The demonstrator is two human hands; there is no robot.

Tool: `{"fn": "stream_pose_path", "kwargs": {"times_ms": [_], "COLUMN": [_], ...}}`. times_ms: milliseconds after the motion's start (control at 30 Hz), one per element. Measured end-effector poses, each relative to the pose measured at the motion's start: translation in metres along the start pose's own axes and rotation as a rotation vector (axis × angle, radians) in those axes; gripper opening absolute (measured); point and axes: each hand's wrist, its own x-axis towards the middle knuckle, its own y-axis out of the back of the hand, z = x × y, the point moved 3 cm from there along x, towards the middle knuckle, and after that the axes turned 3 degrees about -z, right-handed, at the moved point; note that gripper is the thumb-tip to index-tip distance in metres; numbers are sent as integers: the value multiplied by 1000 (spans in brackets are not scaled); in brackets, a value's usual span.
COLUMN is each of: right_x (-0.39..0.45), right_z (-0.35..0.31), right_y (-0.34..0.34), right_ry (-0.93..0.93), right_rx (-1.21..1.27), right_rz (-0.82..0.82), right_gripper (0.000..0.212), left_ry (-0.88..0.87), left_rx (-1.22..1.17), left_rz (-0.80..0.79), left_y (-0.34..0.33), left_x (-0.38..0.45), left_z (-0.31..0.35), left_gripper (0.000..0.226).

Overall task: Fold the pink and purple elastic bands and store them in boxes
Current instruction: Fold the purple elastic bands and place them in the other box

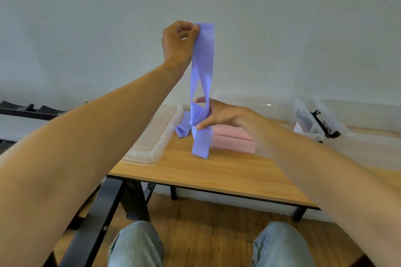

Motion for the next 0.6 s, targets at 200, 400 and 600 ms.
{"fn": "stream_pose_path", "kwargs": {"times_ms": [200, 400, 600], "right_x": [16, 18, 19], "right_z": [7, 10, 20], "right_y": [-5, -14, -36], "right_ry": [6, 47, -8], "right_rx": [-243, -294, -347], "right_rz": [196, 305, 251], "right_gripper": [49, 33, 24], "left_ry": [-7, -36, -54], "left_rx": [14, 24, 29], "left_rz": [51, 130, 136], "left_y": [3, 14, 18], "left_x": [2, 10, 8], "left_z": [3, 13, 13], "left_gripper": [12, 11, 11]}}
